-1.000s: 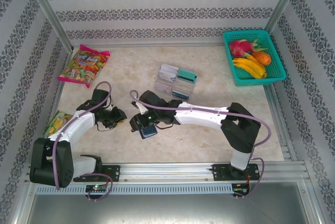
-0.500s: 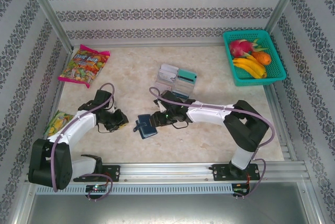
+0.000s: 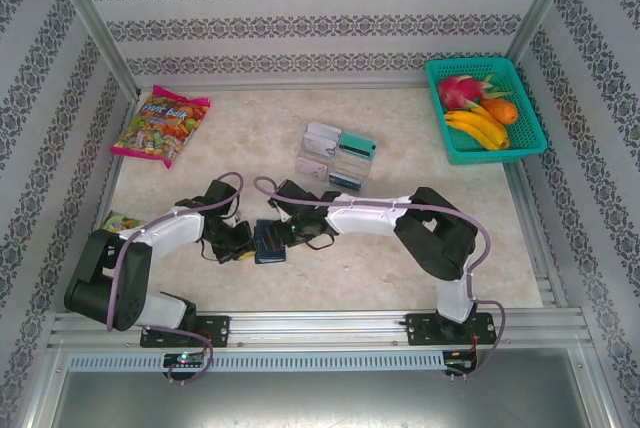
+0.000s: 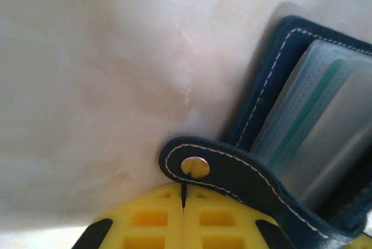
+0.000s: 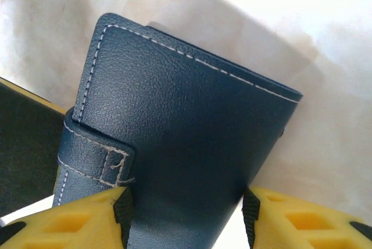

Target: Put the credit cards into the card holder

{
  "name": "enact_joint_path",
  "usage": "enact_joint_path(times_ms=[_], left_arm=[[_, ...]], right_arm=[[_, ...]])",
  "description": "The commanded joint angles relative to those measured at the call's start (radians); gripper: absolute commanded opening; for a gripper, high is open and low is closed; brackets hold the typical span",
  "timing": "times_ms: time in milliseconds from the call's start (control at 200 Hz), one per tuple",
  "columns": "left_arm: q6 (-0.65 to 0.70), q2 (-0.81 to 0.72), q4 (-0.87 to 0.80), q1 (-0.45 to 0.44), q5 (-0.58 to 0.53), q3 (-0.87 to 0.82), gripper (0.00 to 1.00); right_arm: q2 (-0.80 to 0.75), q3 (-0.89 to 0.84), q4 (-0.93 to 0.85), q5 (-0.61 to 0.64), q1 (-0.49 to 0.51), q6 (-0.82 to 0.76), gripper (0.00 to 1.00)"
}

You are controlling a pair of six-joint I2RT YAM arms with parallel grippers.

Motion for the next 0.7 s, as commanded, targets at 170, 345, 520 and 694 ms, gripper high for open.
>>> enact_joint_path(times_ms=[170, 345, 520, 694], left_arm=[[-0.024, 0.065, 0.076, -0.036, -0.039, -0.048, 0.0], [-0.018, 0.033, 0.042, -0.036, -0.055, -0.043, 0.0], [-0.004, -0.055, -0.054, -0.035, -0.109, 0.006, 0.0], [0.006, -0.177, -0.216, -0.014, -0.225, 0.09, 0.0]], right_arm=[[0.09, 0.036, 0.019, 0.036, 0.014, 0.082, 0.54], [0.143, 0.127, -0.11, 0.13, 0.04, 0.068, 0.6], [0.17, 0.129, -0.138, 0.152, 0.046, 0.081, 0.56], [0.16, 0.077, -0.094, 0.163, 0.044, 0.106, 0.45]])
